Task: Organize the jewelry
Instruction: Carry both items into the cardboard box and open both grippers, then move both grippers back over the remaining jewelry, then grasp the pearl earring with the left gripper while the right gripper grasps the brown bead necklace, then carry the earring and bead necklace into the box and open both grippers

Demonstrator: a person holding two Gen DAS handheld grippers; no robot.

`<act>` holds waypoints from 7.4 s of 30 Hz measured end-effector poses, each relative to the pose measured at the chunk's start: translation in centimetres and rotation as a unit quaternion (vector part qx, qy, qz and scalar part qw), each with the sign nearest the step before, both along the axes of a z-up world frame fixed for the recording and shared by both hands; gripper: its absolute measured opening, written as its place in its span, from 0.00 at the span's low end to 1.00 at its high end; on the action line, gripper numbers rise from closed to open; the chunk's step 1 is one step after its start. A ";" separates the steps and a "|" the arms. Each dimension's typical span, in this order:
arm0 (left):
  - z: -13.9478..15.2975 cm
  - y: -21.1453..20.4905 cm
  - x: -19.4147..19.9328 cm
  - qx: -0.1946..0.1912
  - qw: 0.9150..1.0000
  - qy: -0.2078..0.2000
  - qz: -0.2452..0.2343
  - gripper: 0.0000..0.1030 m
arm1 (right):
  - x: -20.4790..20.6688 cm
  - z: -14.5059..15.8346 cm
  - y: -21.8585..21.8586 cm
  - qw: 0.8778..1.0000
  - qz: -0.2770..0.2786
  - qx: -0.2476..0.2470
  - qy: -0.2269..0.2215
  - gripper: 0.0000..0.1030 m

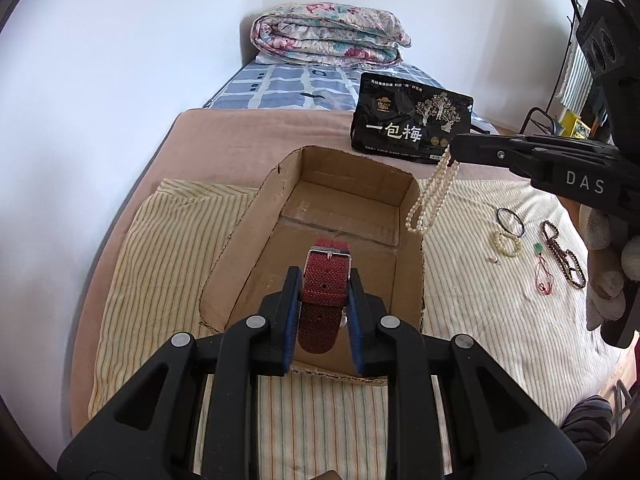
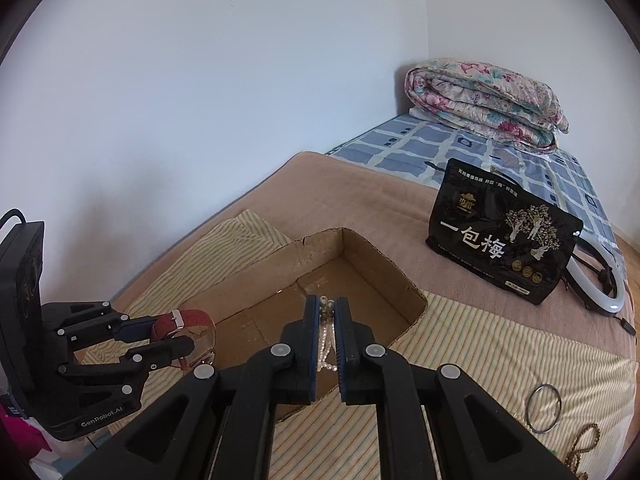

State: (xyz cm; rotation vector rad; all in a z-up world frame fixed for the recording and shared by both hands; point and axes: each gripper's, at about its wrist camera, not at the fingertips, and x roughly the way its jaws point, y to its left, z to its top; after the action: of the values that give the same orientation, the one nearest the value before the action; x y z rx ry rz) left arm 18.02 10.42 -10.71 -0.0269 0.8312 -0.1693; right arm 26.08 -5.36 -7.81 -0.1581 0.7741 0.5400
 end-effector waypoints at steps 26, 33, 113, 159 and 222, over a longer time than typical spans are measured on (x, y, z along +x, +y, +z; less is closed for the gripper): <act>-0.8 0.7 0.4 -0.014 1.000 0.006 0.016 0.53 | 0.9 -1.9 -0.4 0.999 -0.032 -0.001 0.011 0.69; -0.2 -0.4 -0.1 -0.013 1.000 -0.002 0.008 0.53 | -0.3 -1.1 -3.0 0.998 -0.062 0.006 0.002 0.83; -10.6 -27.5 7.3 0.024 0.982 0.085 -0.165 0.29 | -2.1 -14.9 -35.8 0.965 -0.219 -0.096 0.108 0.82; -8.2 -24.0 5.7 -0.002 0.989 0.048 -0.143 0.04 | -5.4 -7.9 -34.9 0.976 -0.208 -0.058 0.041 0.10; 5.3 -10.2 1.6 -0.010 0.992 -0.076 -0.098 0.06 | -8.0 7.6 -19.5 0.989 -0.127 -0.024 -0.075 0.10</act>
State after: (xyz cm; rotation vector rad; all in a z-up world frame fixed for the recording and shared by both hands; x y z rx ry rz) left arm 19.57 0.21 -5.42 0.0477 0.6795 -0.3602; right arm 18.10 -24.85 -0.20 -0.1403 0.6483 0.2656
